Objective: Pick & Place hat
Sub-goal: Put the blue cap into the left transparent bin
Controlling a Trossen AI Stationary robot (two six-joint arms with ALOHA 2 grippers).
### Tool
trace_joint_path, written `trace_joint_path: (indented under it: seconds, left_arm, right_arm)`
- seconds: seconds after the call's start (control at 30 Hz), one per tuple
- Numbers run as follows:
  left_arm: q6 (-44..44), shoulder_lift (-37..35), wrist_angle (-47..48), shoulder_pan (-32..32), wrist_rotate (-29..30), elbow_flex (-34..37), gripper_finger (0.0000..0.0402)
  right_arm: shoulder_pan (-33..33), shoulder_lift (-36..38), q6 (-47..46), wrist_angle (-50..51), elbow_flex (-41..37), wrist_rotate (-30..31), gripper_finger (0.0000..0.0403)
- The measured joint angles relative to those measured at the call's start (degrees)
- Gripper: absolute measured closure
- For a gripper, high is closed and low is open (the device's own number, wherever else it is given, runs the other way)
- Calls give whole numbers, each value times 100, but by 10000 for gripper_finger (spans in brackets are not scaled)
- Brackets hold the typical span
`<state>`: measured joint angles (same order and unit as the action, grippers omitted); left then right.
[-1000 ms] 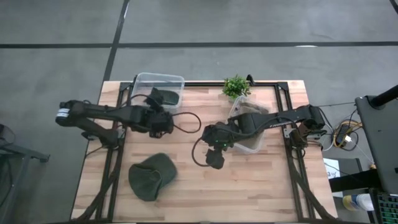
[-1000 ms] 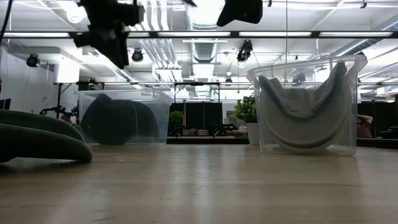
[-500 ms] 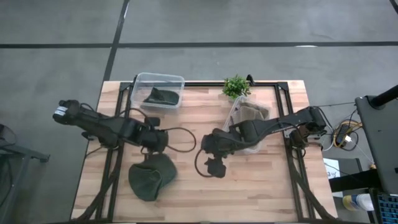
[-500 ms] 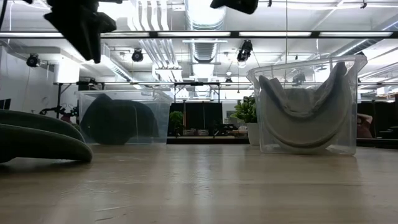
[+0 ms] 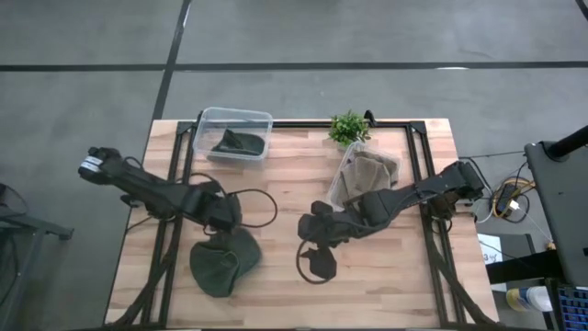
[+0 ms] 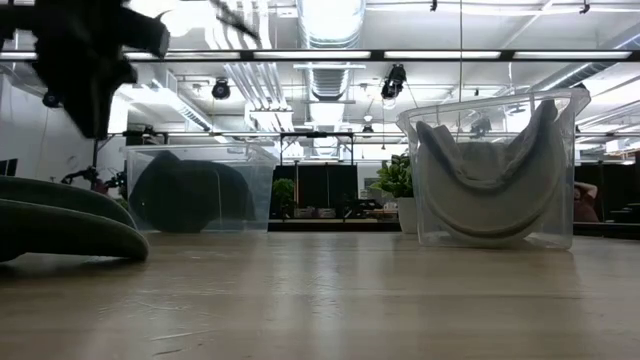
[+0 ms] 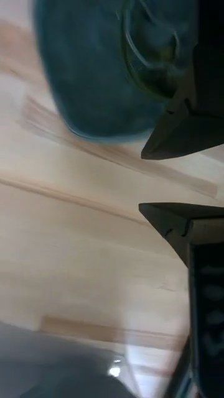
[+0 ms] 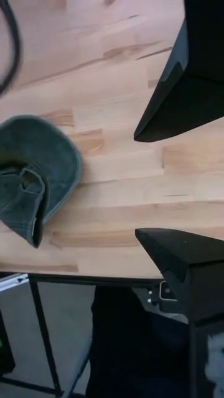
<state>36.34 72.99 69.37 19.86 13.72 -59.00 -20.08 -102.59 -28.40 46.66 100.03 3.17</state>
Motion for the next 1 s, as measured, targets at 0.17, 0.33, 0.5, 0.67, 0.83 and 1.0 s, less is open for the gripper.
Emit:
trace_joint_path:
  seconds: [0.17, 0.33, 0.5, 0.67, 0.83, 1.0]
  left_arm:
    - [115, 2, -186, -2, -310, 525, 287]
    - [131, 4, -569, -2, -811, 841, 287]
    - [271, 4, -962, -4, -1257, 1005, 287]
    - [258, 4, -1052, -4, -1423, 1021, 287]
    - [268, 4, -1189, -6, -1596, 1034, 287]
    - [320, 4, -1593, -4, -1623, 1142, 287]
  right_arm:
    - [-67, 0, 13, -59, 0, 31, 172]
    - [-82, 0, 13, -59, -12, 150, 172]
    - [-80, 7, 13, -81, -116, 158, 172]
    - [-80, 7, 13, -129, -351, 157, 172]
    - [-78, 7, 6, -272, -532, 154, 172]
    - [-78, 7, 0, -295, -575, 154, 172]
